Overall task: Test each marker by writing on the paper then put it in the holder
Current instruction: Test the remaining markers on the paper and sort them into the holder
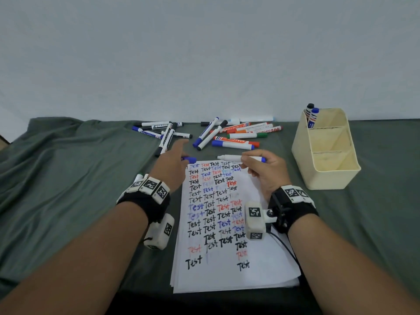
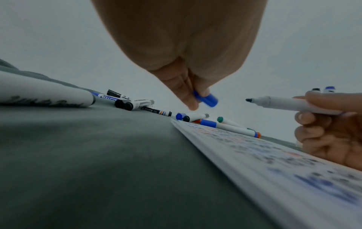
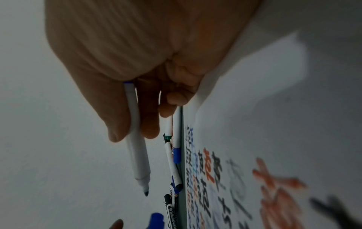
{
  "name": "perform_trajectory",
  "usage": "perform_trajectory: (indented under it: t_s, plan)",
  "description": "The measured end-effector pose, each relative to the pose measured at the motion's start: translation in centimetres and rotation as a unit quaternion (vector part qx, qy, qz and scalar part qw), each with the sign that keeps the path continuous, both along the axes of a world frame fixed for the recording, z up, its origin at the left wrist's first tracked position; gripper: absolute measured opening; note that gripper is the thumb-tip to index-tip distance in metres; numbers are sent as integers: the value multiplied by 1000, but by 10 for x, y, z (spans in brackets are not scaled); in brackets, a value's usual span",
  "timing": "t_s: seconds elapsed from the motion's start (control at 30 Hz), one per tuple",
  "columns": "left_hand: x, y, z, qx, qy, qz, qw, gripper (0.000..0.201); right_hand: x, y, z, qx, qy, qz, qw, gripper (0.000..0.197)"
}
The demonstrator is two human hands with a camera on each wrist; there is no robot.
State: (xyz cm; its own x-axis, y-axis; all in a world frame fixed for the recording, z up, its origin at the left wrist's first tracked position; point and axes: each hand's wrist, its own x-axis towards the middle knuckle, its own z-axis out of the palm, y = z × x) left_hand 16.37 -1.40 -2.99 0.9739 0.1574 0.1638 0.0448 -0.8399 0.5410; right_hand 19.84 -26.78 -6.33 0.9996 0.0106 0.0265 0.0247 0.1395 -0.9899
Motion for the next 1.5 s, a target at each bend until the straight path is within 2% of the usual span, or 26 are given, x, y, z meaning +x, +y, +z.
perform_trajectory:
  t_s: [0.17, 0.5, 0.73, 1.0, 1.2, 1.3, 1.37, 1.5]
  plan:
    - [-5, -13, 2, -97, -24, -85, 991, 55, 0, -1, 0, -11, -3, 24, 1000, 13]
    - [-6, -32, 5, -19, -42, -143, 989, 52, 0, -1, -1, -21, -17, 49, 998, 10]
    - [-6, -38, 8, -12, 7, -129, 992, 51, 2, 1, -1, -96, -18, 80, 992, 24]
    - [-2, -41, 7, 65, 58, -138, 987, 53, 6, 4, -5, -131, -43, 91, 986, 27]
    - [-8, -41, 9, 61, 12, -143, 988, 41, 7, 3, -3, -162, -40, 76, 983, 26]
    - [-18, -33, 13, 84, -46, -154, 983, 37, 8, 7, 1, -214, -22, 63, 974, 42]
    - [-27, -20, 16, 101, -69, -126, 984, 30, 8, 10, 4, -258, -14, 52, 965, 50]
    - [-49, 26, 21, 98, -64, -5, 993, 26, 5, 21, 13, -354, -13, 50, 934, 51]
